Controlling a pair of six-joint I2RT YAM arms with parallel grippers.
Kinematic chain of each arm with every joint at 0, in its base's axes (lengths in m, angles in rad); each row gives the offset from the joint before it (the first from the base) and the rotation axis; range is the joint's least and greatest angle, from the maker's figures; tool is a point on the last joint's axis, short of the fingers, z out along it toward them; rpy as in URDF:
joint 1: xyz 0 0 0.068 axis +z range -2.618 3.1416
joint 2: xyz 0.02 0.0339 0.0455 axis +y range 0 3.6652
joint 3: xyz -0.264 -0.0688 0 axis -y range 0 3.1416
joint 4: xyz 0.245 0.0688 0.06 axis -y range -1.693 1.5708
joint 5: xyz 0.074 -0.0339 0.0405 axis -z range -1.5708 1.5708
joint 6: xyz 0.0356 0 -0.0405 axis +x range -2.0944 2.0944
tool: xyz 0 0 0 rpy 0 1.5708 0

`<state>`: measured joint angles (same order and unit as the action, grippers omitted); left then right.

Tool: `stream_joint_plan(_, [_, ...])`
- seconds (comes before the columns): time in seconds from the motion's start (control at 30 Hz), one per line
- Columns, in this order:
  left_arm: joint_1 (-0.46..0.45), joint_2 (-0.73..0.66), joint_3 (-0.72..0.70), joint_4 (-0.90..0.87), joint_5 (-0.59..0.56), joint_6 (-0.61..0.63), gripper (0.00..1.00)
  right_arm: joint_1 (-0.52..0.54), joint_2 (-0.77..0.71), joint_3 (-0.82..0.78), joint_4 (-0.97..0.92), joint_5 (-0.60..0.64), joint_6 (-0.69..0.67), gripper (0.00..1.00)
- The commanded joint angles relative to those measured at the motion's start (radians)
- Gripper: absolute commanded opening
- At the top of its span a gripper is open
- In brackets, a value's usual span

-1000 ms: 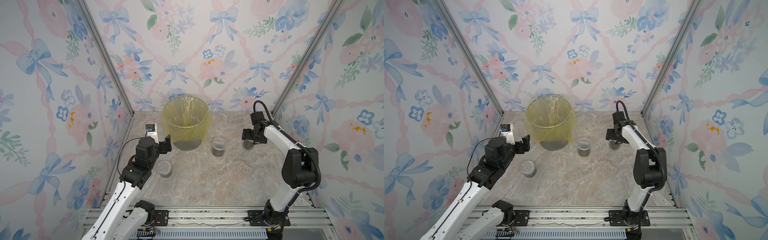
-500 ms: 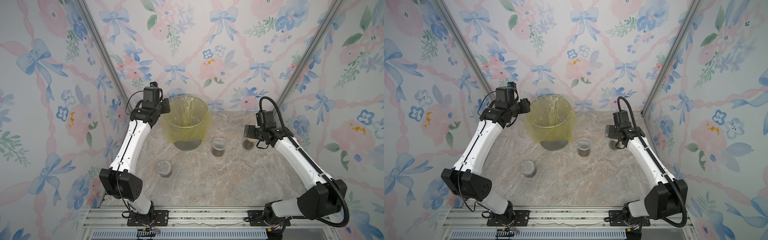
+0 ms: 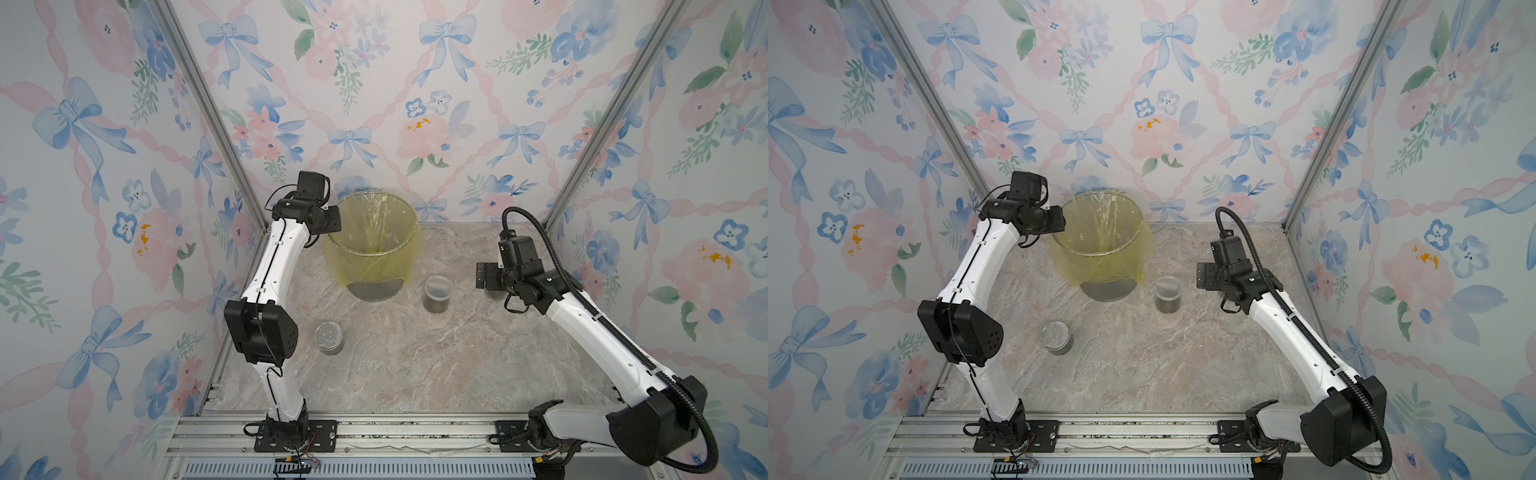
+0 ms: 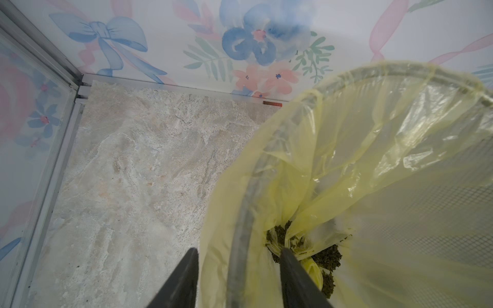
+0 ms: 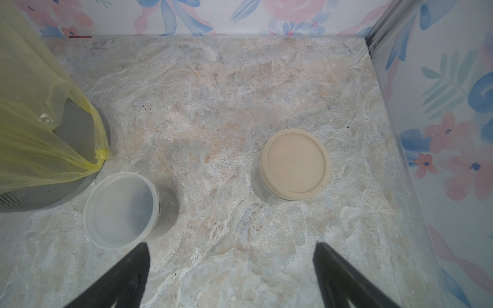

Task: Empty moldy tea leaves from jars
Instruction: Move the trash bin to the center of the board.

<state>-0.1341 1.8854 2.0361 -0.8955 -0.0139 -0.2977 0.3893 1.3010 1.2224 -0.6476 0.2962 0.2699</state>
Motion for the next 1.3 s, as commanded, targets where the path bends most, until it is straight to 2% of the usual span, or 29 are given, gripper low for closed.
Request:
stream_joint_plan(0.0, [-0.002,0.031,0.03,-0.041,0.016,0.028,0.46,0.013,-0.01,-0.019,0.022,0.008,-0.011,0.96])
stream_joint_plan(0.1, [-0.013,0.042,0.026,-0.058,-0.002,0.048,0.42,0.017,-0.01,-0.024,0.026,0.009,-0.011,0.96])
stream_joint_plan(0.37, [-0.03,0.025,0.006,-0.071,-0.038,0.075,0.11,0.027,-0.017,-0.034,0.028,0.008,-0.016,0.97])
stream_joint_plan(0.47, [-0.044,0.014,0.004,-0.079,-0.038,0.079,0.03,0.029,-0.018,-0.034,0.028,0.007,-0.018,0.97])
stream_joint_plan(0.67, [-0.079,-0.027,-0.043,-0.085,-0.035,0.084,0.0,0.03,-0.021,-0.034,0.023,0.008,-0.024,0.97])
stream_joint_plan(0.93, [-0.104,-0.095,-0.147,-0.106,0.073,0.104,0.0,0.03,-0.011,-0.032,0.022,-0.028,-0.015,0.96])
stream_joint_plan(1.27, [-0.203,-0.18,-0.276,-0.105,0.095,0.097,0.0,0.027,0.017,-0.027,0.028,-0.072,-0.001,0.97])
